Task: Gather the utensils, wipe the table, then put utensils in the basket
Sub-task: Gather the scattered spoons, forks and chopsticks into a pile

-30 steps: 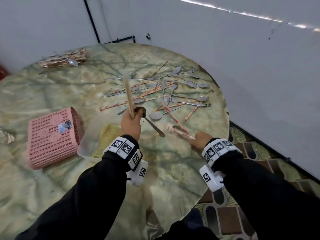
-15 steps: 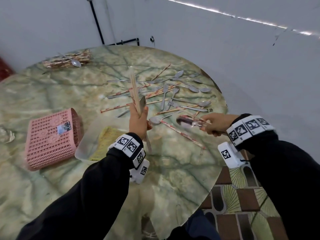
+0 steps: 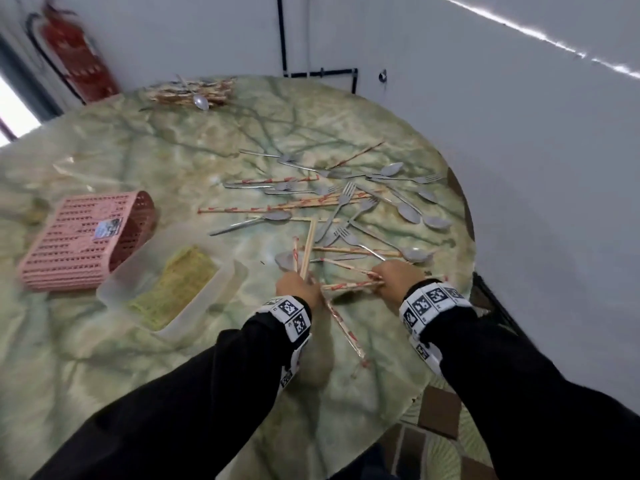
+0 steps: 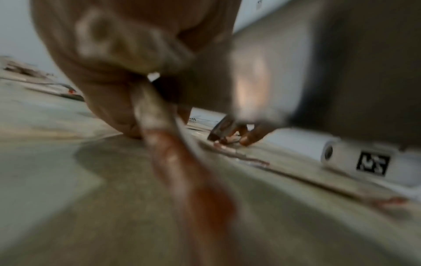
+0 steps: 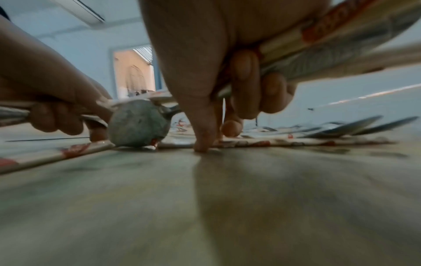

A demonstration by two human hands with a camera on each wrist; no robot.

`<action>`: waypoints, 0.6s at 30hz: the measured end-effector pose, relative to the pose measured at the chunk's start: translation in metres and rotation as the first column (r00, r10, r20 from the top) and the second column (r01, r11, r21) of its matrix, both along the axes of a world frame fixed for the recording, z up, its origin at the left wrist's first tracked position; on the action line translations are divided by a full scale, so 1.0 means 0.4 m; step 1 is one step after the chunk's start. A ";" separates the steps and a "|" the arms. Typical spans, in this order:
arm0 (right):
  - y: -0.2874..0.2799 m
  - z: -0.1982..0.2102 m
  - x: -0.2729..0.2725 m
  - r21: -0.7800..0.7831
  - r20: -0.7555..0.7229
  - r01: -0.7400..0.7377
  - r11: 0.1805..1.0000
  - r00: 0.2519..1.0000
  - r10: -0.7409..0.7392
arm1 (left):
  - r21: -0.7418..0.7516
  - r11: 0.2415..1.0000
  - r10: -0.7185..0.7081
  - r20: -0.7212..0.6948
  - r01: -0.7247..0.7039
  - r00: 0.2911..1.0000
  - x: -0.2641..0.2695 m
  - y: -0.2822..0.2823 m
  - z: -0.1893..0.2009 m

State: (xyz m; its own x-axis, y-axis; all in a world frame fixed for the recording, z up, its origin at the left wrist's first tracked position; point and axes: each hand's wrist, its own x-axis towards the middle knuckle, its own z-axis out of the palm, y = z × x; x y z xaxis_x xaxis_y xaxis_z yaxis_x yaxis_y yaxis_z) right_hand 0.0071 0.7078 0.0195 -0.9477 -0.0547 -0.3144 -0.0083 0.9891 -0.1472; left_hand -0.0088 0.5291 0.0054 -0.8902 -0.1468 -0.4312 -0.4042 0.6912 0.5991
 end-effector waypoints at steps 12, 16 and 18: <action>0.073 -0.023 -0.038 -0.298 -0.098 -0.349 0.888 0.937 0.335 | -0.003 0.982 0.188 0.020 -0.188 0.982 0.014 0.015 0.029; 0.069 0.002 -0.050 -0.448 -0.124 -0.332 0.830 0.943 0.310 | 0.373 0.872 0.343 -0.003 -0.317 0.939 0.004 -0.003 0.032; 0.057 0.025 -0.053 -0.645 -0.219 -0.277 0.712 0.960 0.175 | 0.535 0.765 0.434 -0.015 -0.359 0.901 -0.007 0.003 0.034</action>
